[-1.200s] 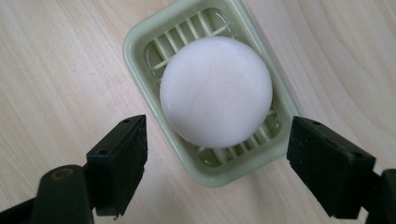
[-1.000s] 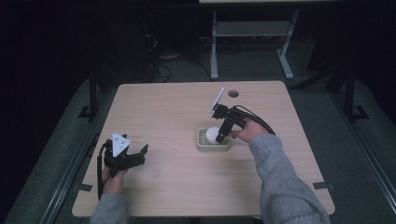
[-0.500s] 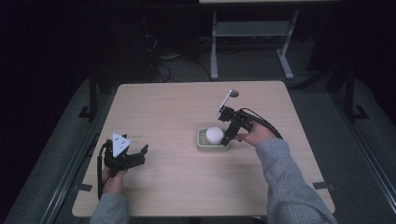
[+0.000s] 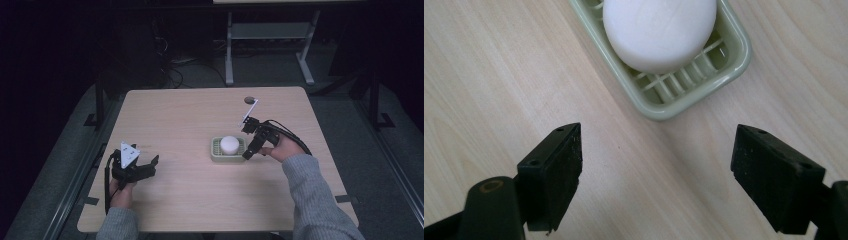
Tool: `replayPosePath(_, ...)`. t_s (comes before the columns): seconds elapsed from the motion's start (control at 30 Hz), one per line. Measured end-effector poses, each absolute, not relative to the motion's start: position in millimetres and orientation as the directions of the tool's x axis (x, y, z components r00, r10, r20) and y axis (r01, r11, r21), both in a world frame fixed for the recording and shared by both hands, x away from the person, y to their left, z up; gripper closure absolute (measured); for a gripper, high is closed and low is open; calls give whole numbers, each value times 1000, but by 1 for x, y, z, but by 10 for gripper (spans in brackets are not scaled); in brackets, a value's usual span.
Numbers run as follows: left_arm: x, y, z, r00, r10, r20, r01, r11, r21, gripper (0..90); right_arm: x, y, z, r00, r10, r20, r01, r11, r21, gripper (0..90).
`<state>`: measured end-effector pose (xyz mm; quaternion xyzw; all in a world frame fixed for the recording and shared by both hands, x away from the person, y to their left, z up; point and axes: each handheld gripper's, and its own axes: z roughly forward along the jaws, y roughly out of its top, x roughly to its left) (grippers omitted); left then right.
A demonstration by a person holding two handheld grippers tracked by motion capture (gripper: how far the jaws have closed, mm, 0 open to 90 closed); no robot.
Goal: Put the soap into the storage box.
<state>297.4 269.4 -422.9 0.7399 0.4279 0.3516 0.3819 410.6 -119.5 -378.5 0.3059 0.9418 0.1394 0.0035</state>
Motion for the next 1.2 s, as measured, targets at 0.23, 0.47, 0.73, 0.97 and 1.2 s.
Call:
replayPosePath(0.23, 297, 269, -423, 388, 900, 196, 366, -346, 864, 149, 403, -130, -381, -804, 589, 80, 586, 765, 266, 198)
replayPosePath(0.47, 297, 269, -423, 390, 900, 196, 368, -347, 863, 148, 398, -140, -385, -797, 597, 89, 596, 755, 274, 199)
replayPosePath(0.73, 297, 268, -424, 390, 900, 196, 366, -347, 863, 148, 392, -148, -390, -786, 611, 95, 611, 743, 273, 200)
replayPosePath(0.97, 297, 268, -424, 393, 898, 199, 367, -351, 861, 148, 387, -151, -394, -785, 611, 100, 613, 743, 270, 200)
replayPosePath(1.2, 297, 268, -424, 394, 897, 200, 366, -353, 861, 148, 379, -157, -401, -783, 615, 92, 615, 744, 261, 200)
